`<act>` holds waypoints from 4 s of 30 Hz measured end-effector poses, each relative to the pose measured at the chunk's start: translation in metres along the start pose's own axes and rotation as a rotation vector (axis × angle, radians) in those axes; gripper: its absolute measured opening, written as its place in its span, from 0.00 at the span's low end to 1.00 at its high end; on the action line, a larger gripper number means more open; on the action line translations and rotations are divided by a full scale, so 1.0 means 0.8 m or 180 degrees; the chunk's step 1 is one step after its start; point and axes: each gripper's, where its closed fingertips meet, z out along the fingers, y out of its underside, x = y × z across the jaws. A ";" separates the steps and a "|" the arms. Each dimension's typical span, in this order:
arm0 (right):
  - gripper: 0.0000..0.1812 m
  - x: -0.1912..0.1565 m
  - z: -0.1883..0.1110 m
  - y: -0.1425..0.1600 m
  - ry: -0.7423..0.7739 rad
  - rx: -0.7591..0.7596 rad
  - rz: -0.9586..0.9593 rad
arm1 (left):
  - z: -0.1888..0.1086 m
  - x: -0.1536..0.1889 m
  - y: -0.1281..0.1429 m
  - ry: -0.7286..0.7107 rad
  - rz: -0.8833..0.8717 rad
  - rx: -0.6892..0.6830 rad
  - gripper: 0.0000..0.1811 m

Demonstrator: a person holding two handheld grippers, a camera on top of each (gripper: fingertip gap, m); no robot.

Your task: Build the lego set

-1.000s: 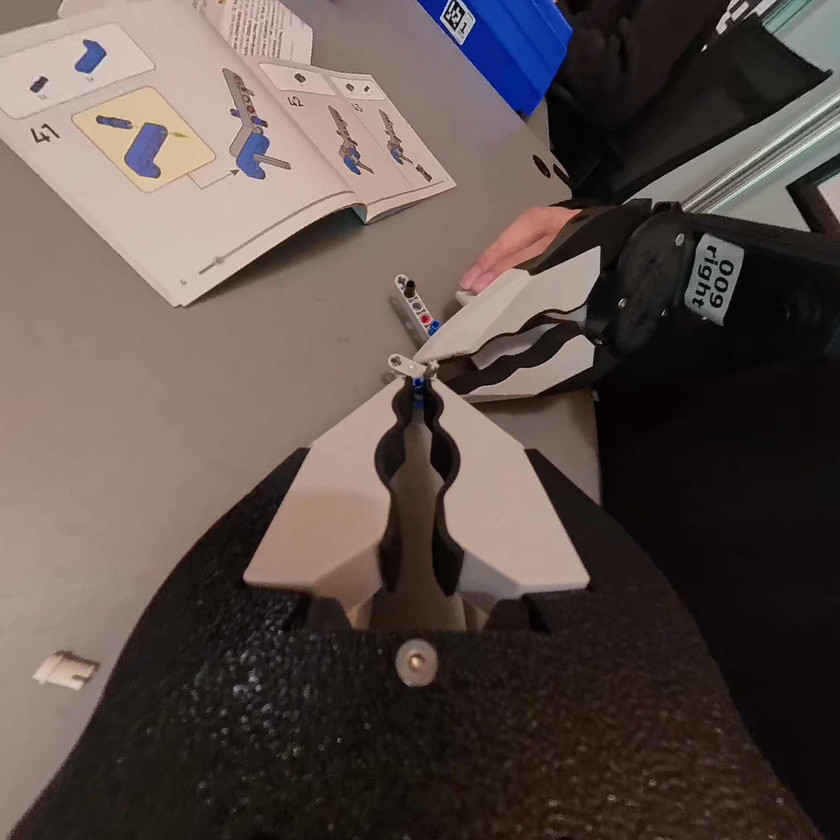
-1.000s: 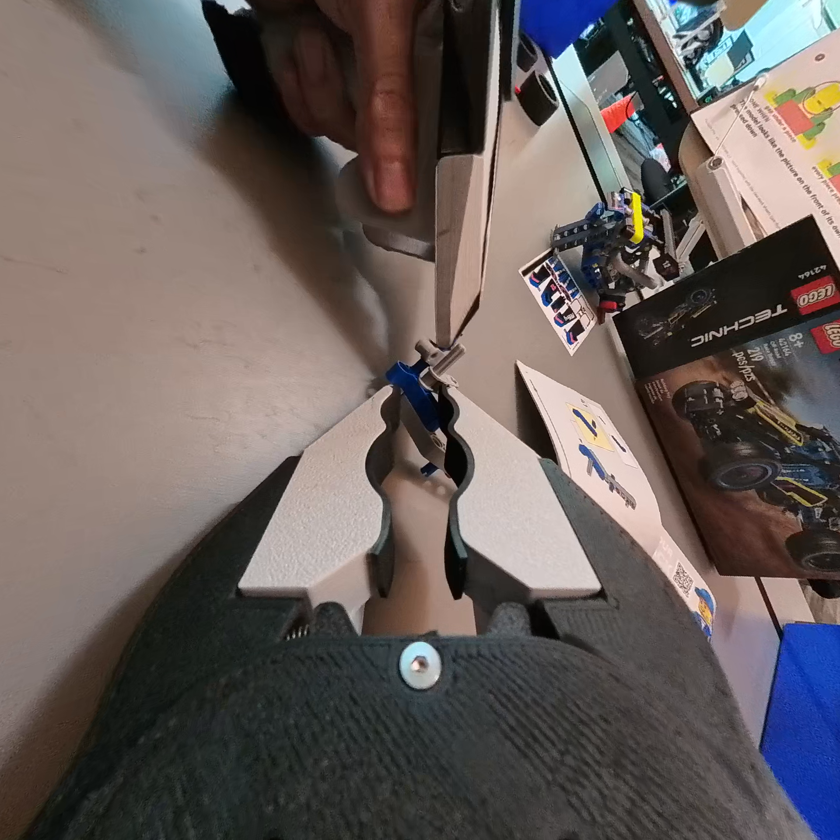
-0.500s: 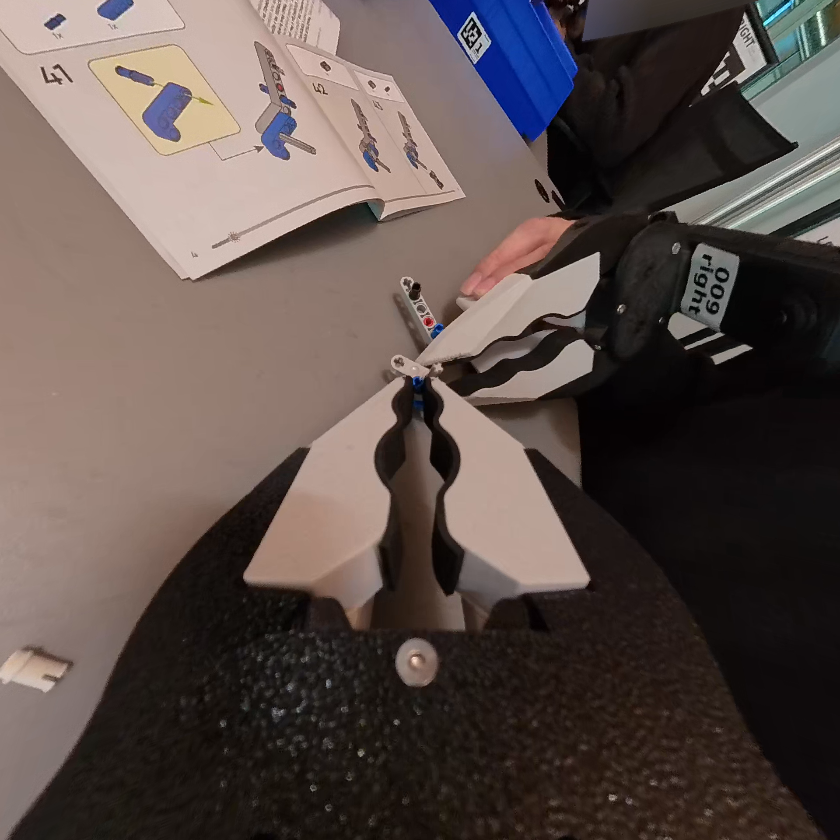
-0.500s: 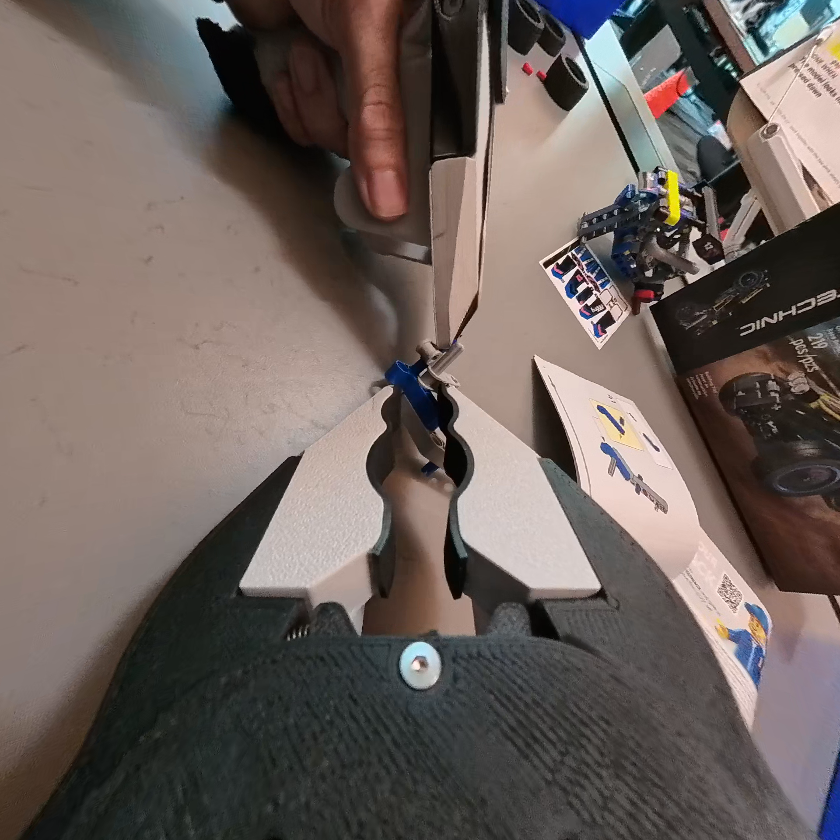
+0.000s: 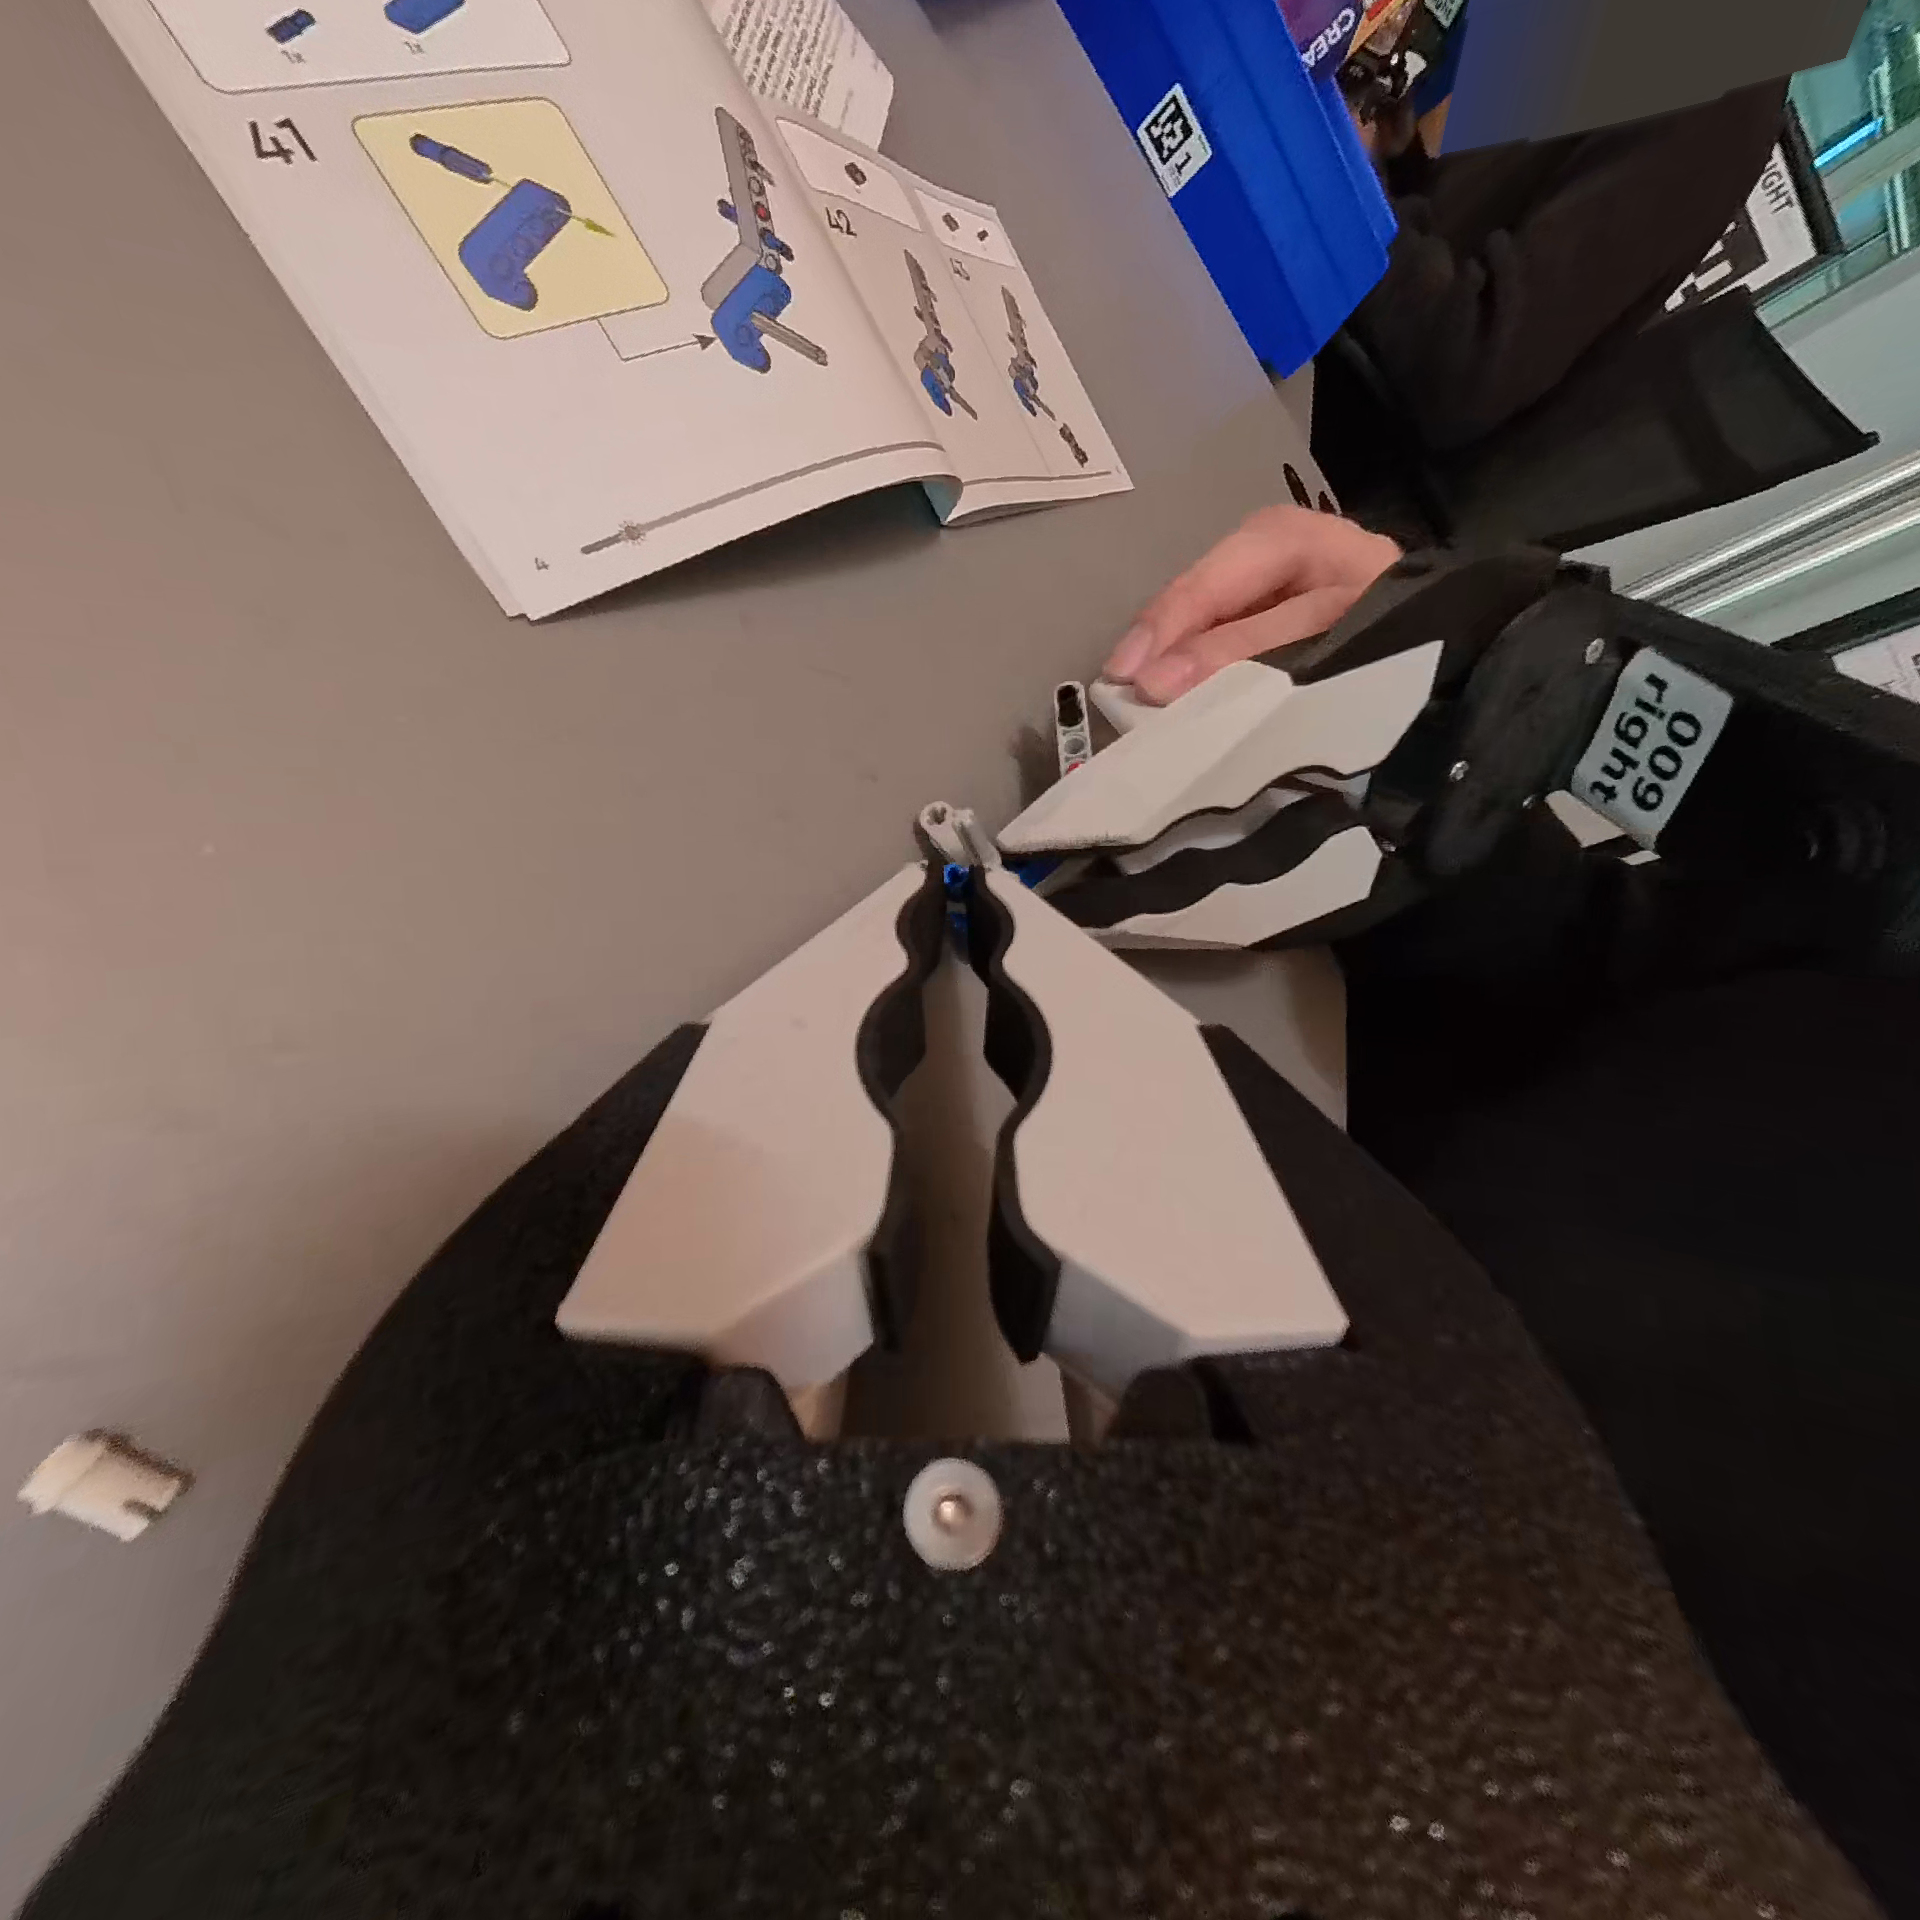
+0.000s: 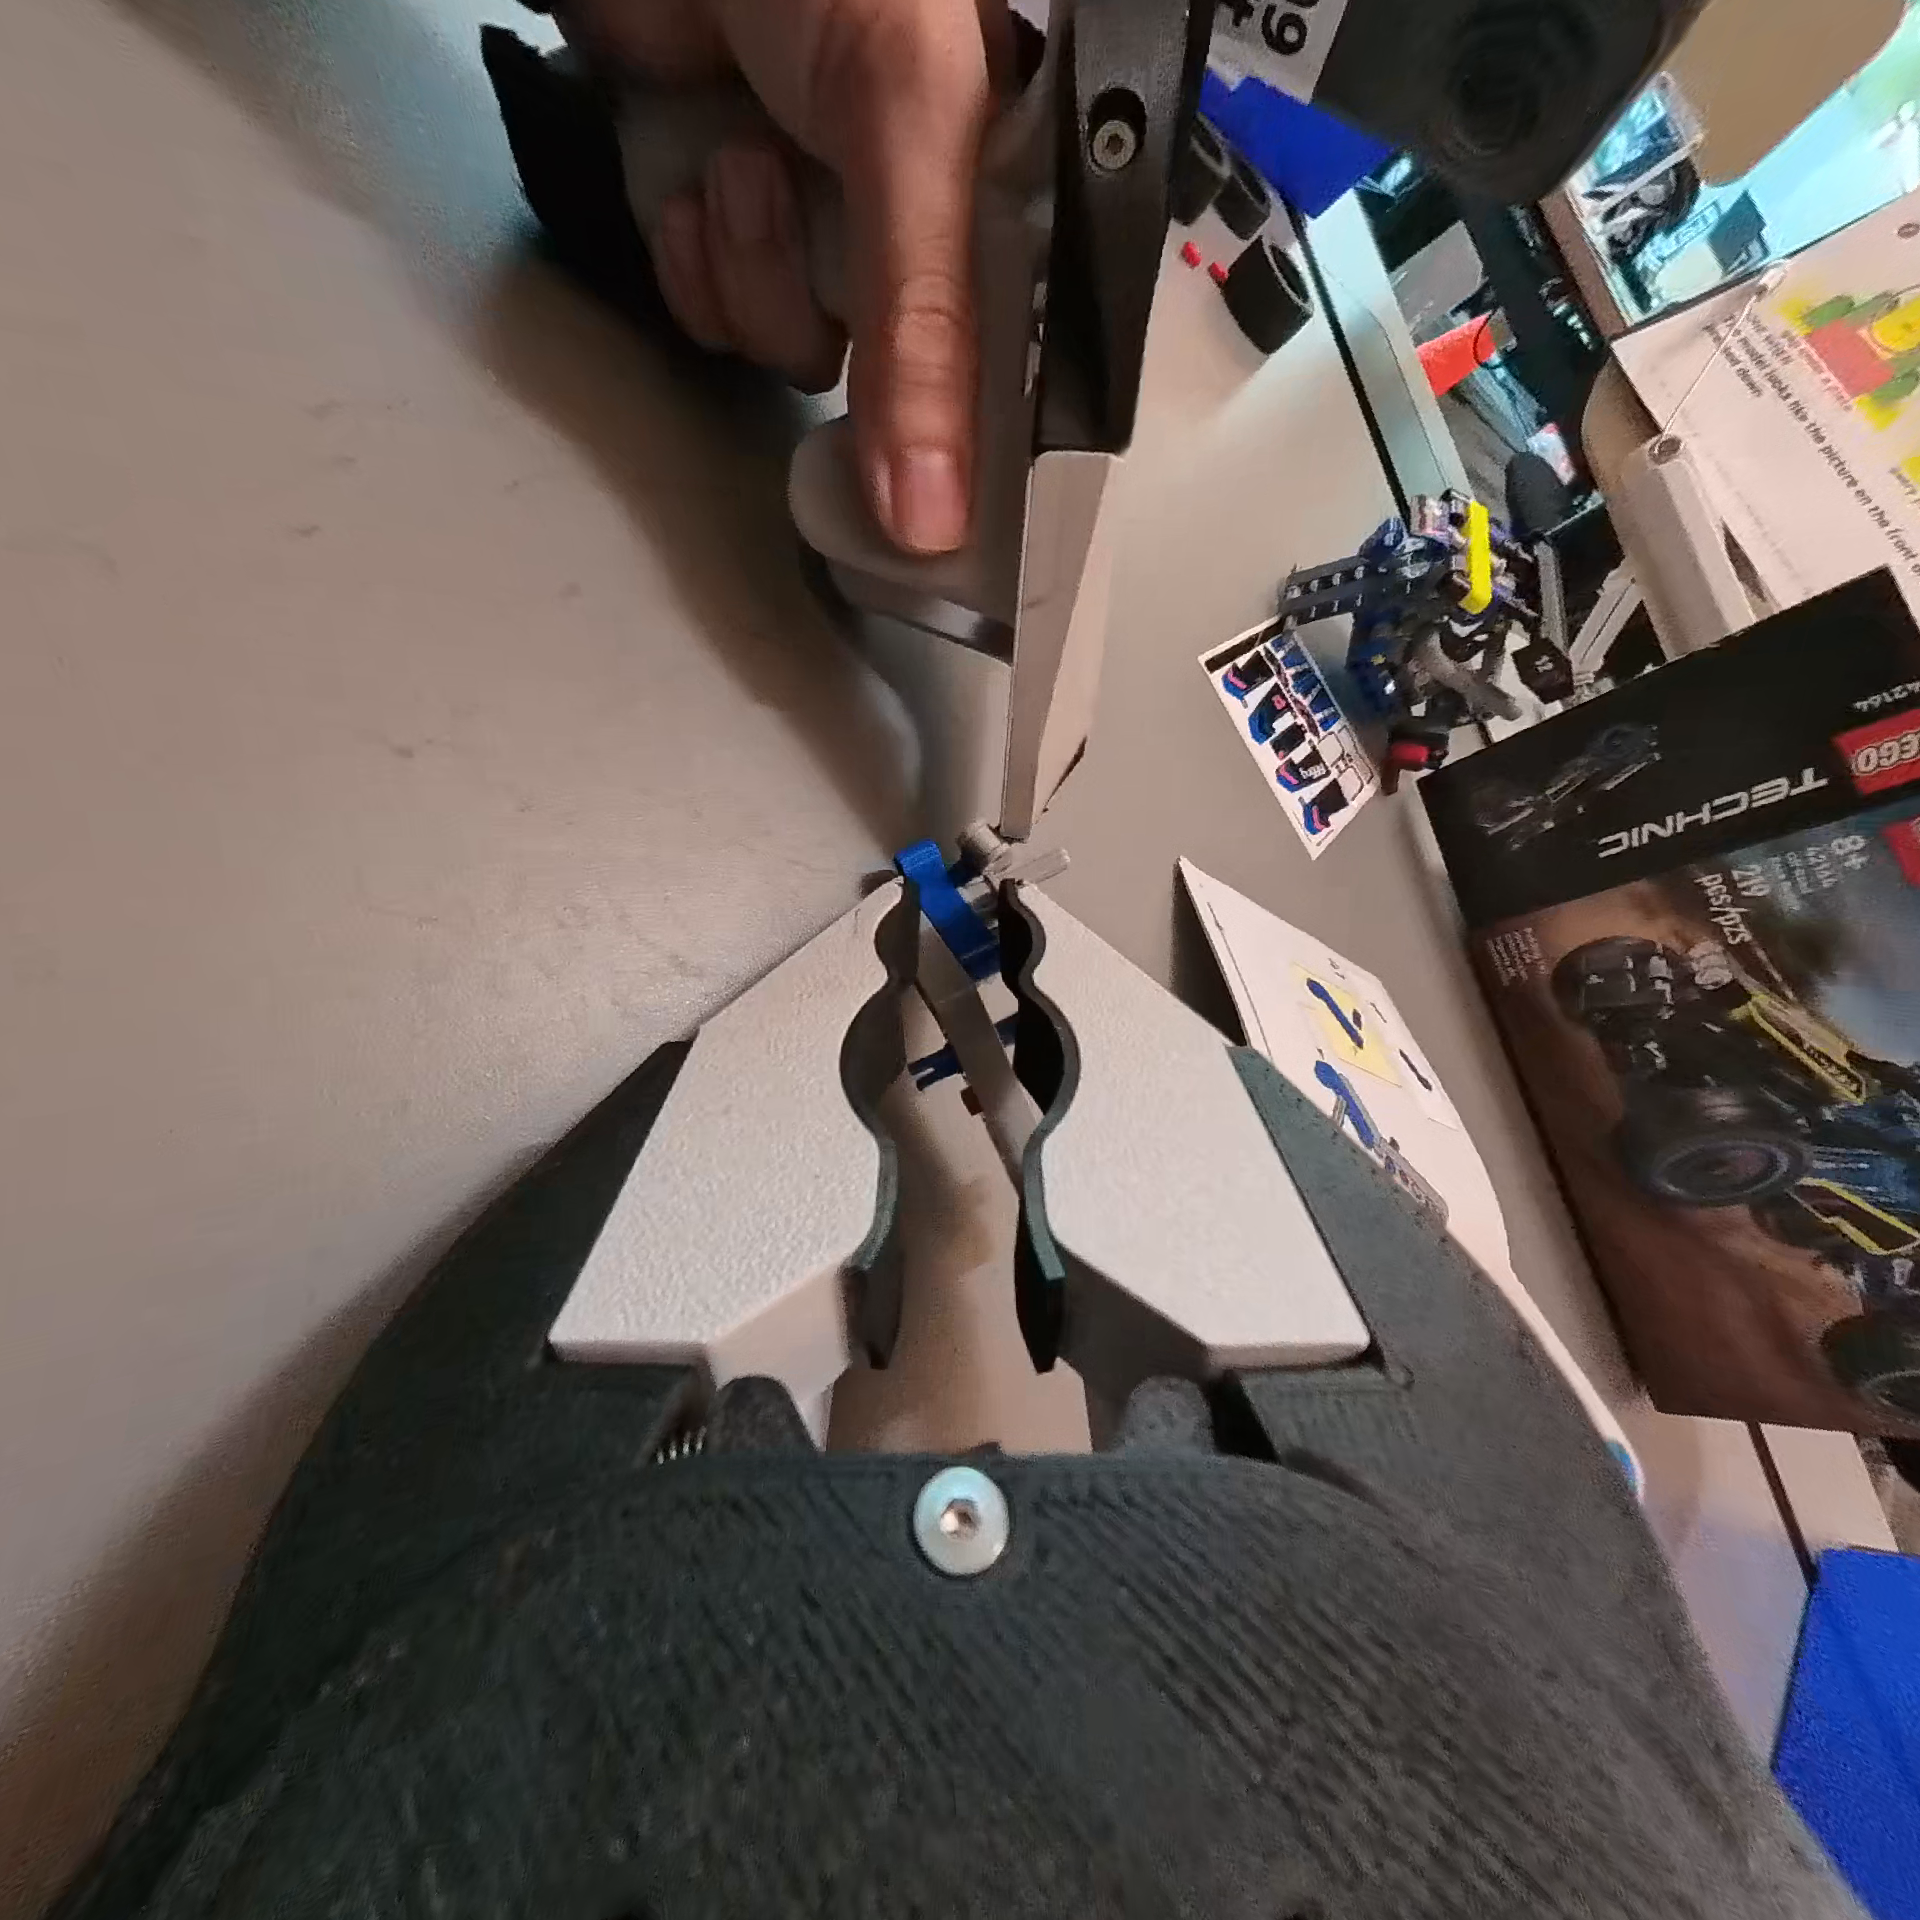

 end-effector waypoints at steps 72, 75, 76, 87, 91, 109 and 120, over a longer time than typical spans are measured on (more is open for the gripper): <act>0.04 -0.010 -0.022 0.000 0.0461 -0.0034 -0.1268 | 0.010 0.029 -0.007 0.0834 0.0567 -0.0532 0.01; 0.04 -0.012 -0.023 -0.001 0.0454 -0.0005 -0.1269 | 0.013 0.029 -0.001 0.0748 0.0701 -0.0615 0.01; 0.04 -0.012 -0.023 -0.001 0.0459 -0.0004 -0.1275 | 0.014 0.029 -0.001 0.0718 0.0758 -0.0614 0.01; 0.04 -0.024 -0.024 -0.001 0.0342 0.0107 -0.1519 | 0.016 0.030 0.011 0.0850 0.1264 -0.0980 0.01; 0.04 -0.027 -0.024 -0.001 0.0351 0.0129 -0.1659 | 0.019 0.032 0.013 0.1083 0.1552 -0.1229 0.01; 0.03 -0.027 -0.028 0.005 0.0494 0.0088 -0.2142 | 0.001 0.029 0.024 0.1353 0.2164 -0.2066 0.01; 0.05 -0.013 -0.051 -0.034 0.0394 0.0686 -0.1321 | -0.005 0.008 0.021 0.1080 0.1992 -0.1818 0.01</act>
